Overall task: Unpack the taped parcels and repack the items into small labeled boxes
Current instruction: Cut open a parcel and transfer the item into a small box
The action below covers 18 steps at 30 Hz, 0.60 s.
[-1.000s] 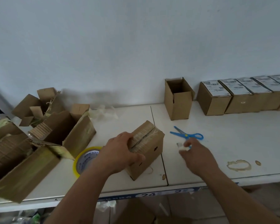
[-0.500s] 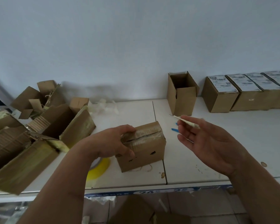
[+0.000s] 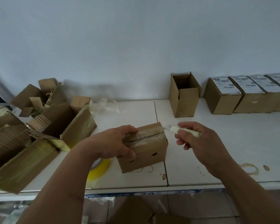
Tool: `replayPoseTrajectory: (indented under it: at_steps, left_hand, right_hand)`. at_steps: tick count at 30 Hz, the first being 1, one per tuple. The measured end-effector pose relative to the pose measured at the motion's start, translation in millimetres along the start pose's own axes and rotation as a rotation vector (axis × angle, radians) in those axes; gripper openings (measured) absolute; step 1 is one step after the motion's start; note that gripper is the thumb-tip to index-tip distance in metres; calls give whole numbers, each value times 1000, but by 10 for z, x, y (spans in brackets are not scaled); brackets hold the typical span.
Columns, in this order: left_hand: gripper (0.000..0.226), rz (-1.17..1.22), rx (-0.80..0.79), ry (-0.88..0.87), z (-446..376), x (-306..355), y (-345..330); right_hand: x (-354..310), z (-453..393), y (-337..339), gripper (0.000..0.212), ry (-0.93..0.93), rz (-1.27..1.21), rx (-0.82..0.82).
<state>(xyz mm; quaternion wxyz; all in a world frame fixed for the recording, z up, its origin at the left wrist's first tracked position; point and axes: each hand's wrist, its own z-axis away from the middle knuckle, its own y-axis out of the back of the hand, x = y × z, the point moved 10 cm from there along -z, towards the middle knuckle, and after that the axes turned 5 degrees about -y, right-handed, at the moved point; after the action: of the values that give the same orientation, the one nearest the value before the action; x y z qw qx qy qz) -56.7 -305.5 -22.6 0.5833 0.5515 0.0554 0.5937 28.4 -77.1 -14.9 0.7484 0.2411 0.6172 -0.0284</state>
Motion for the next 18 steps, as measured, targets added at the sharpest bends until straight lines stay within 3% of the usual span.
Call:
replayPoseTrajectory:
  at_steps: [18]
  left_hand:
    - [86, -8, 2, 32, -5, -15, -11]
  right_hand:
    - [-35, -39, -18, 19, 83, 177, -57]
